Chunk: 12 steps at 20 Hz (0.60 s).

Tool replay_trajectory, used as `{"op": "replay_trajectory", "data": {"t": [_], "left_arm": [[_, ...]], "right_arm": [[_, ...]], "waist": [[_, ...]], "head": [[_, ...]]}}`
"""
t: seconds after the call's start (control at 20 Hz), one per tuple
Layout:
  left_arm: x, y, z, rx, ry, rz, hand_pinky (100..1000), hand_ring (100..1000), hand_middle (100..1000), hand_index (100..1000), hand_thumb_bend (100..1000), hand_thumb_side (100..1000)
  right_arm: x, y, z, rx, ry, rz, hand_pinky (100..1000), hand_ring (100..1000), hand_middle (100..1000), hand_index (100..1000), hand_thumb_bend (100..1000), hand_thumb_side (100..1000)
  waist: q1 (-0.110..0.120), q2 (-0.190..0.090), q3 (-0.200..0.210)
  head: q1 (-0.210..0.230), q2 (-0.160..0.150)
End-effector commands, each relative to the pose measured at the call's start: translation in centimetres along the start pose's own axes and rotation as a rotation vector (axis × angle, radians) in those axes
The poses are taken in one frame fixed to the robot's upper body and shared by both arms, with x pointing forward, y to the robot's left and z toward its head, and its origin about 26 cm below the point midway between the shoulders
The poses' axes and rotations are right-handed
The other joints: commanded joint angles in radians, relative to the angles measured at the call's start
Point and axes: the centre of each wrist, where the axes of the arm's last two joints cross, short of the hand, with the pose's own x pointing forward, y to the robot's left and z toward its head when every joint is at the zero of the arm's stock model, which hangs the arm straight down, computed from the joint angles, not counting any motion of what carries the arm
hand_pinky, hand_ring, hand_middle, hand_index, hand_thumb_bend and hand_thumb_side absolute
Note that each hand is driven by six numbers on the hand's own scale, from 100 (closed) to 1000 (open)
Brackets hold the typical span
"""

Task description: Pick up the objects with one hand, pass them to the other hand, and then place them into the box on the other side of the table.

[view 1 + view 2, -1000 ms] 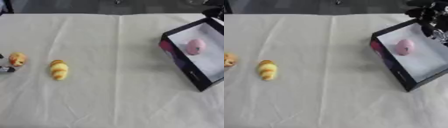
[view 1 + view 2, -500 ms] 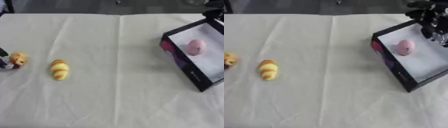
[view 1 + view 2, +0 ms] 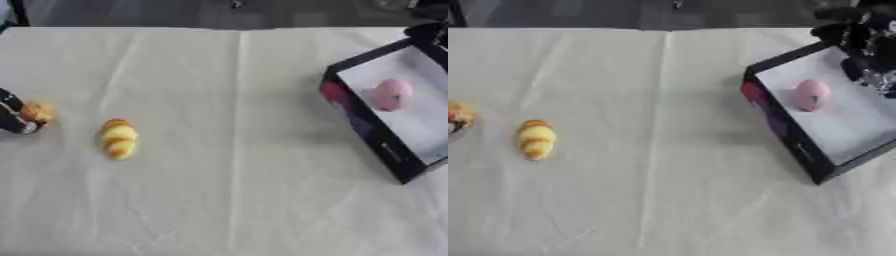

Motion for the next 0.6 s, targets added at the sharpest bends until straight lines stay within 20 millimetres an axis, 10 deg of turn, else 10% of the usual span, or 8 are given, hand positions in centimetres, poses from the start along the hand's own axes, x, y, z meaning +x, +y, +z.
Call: {"op": "replay_trajectory", "data": {"t": [0.05,0.6], "left_arm": [[0.2,2.0,0.6,0.047,0.002,-0.018,855,812,698,615,254,116],[4.0,6.1,4.4,0.264,-0.119,-0.051,837,784,663,592,213,100]], "right_arm": [[0.8,-1.1,-0.1,0.013,-0.002,0.038,1000,964,1000,1000,100,287],[1.1,-1.3,-0.2,-0.002,-0.019,0.016,1000,965,1000,1000,100,317]], "waist": [[0.0,-0.021,-0.001],[-0.002,-0.028,0.005]], "head": [[0.003,-0.003],[0.002,-0.003]]}}
